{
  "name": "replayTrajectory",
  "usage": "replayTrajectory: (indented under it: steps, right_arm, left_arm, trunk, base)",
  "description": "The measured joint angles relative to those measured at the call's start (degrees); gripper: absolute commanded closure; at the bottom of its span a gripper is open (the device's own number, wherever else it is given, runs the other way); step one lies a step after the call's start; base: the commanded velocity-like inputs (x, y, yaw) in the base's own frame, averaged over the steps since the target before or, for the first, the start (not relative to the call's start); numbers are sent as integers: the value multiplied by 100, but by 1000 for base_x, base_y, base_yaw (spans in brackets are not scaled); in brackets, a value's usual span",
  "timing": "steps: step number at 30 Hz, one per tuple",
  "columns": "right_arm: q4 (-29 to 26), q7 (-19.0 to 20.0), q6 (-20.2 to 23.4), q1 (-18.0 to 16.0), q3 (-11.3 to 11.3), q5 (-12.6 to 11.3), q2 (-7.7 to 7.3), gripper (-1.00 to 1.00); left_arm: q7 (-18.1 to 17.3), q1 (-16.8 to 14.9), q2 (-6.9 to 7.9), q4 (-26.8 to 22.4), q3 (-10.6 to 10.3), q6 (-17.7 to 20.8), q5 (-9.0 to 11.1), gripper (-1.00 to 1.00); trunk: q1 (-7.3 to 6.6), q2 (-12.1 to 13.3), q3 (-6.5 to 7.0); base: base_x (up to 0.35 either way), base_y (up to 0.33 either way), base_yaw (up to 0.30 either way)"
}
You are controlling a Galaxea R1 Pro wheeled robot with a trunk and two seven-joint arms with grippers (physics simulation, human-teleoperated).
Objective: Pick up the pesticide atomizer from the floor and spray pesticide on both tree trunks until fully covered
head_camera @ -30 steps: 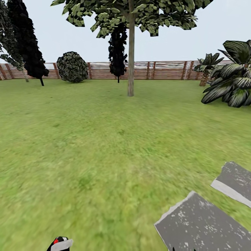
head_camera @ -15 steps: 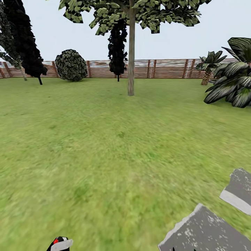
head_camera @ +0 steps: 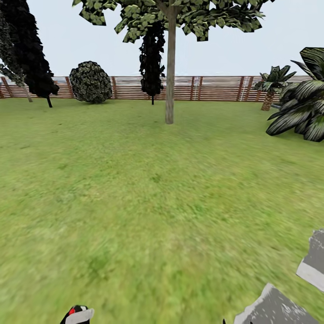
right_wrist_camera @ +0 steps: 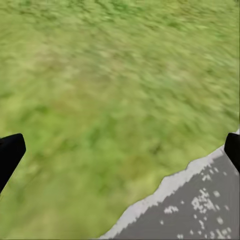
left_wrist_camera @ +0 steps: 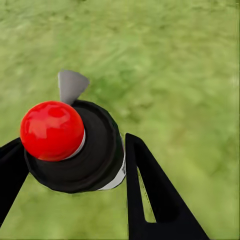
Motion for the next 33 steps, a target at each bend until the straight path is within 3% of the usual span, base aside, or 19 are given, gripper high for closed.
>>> replayTrajectory:
  steps: [33]
  right_arm:
    - [-9,-2,0,0,0,0,0,-100]
  left_arm:
    - [-2,3,0,0,0,0,0,100]
  trunk:
    - [0,0,0]
  base:
    - [342,0,0]
